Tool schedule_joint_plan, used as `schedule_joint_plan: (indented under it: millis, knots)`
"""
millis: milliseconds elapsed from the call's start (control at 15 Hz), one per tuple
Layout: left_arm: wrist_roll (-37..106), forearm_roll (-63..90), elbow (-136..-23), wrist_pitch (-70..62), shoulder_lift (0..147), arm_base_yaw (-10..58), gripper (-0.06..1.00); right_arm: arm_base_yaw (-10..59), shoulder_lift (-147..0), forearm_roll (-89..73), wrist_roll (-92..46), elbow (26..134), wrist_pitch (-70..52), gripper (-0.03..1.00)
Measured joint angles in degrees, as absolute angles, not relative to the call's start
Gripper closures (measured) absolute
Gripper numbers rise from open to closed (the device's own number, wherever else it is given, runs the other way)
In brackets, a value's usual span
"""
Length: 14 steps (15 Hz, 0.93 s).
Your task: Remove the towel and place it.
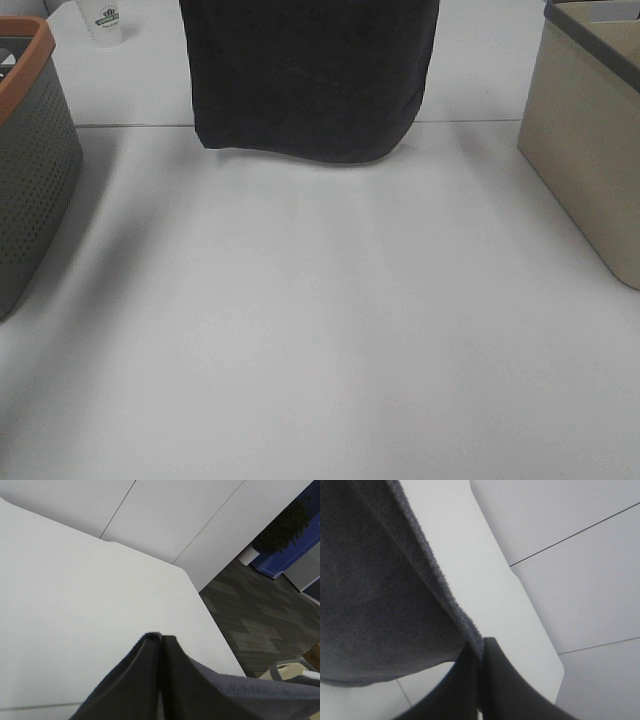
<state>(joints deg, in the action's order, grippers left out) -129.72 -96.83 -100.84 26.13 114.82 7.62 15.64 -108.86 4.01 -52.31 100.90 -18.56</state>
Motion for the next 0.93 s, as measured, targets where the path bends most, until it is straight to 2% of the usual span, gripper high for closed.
schedule_joint_plan:
  millis: [200, 333, 533, 733, 933]
  knots:
    - [-122.33, -94.37, -112.19, 28.19, 123.19, 5.5, 0.94, 15.64, -114.82, 4.18, -52.31, 107.31, -12.78, 0.95]
    - [-115.51, -94.25, -111.38, 31.05, 123.87, 5.33, 0.94, 15.64, -115.16, 4.35, -50.88, 106.46, -11.52, 0.95]
    - [-106.68, -90.93, -101.01, 29.51, 121.87, 7.16, 0.94, 15.64, -112.24, 4.35, -49.5, 97.46, -11.29, 0.95]
    - [-91.9, -79.13, -84.11, 27.22, 115.05, 10.66, 0.94, 15.7, -104.62, 4.35, -49.45, 79.01, -7.39, 0.95]
    - [-82.96, -69.04, -67.15, 28.42, 107.2, 10.66, 0.94, 15.87, -98.43, 3.15, -49.45, 65.43, -5.44, 0.95]
